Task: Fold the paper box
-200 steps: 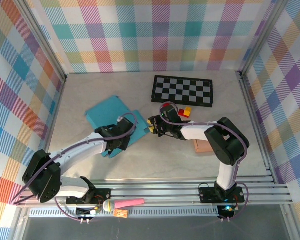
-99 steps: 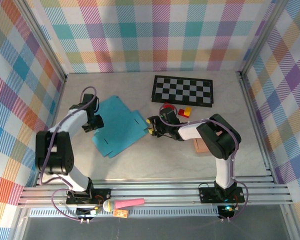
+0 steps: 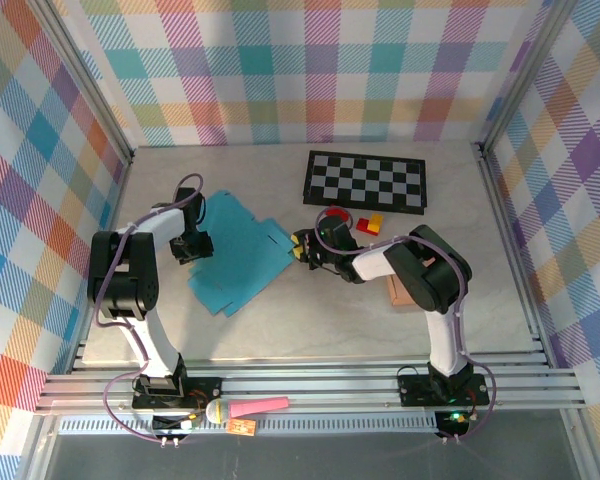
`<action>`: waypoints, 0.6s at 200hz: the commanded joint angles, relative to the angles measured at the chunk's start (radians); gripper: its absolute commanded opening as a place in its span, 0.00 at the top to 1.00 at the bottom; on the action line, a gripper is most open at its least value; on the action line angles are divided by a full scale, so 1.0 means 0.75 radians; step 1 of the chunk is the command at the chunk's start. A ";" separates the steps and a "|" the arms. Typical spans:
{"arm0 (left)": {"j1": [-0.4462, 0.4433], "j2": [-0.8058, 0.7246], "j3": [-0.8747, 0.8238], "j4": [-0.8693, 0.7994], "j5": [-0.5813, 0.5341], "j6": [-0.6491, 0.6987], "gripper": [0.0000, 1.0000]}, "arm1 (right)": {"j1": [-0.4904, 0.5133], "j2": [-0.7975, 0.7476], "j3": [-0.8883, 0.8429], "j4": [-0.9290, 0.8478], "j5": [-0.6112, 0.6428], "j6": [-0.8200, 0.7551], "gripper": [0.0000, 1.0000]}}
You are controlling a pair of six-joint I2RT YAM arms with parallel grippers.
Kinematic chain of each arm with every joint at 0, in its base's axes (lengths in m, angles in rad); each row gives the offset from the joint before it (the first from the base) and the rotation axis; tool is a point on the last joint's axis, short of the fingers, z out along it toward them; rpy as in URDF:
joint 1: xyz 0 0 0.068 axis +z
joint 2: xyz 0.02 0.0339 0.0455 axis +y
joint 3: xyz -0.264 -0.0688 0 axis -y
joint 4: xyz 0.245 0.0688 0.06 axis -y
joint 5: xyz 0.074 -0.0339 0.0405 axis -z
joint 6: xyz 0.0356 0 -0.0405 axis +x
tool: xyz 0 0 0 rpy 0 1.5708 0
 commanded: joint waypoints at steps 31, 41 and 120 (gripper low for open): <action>0.002 0.019 -0.007 -0.047 0.030 0.053 0.60 | -0.014 0.054 0.015 0.046 0.011 -0.077 0.90; -0.001 0.017 0.001 -0.049 0.029 0.055 0.60 | -0.015 0.053 0.018 0.029 0.007 -0.089 0.94; -0.365 -0.500 -0.042 0.127 -0.065 0.175 0.47 | -0.014 -0.154 0.104 -0.364 0.030 -0.087 1.00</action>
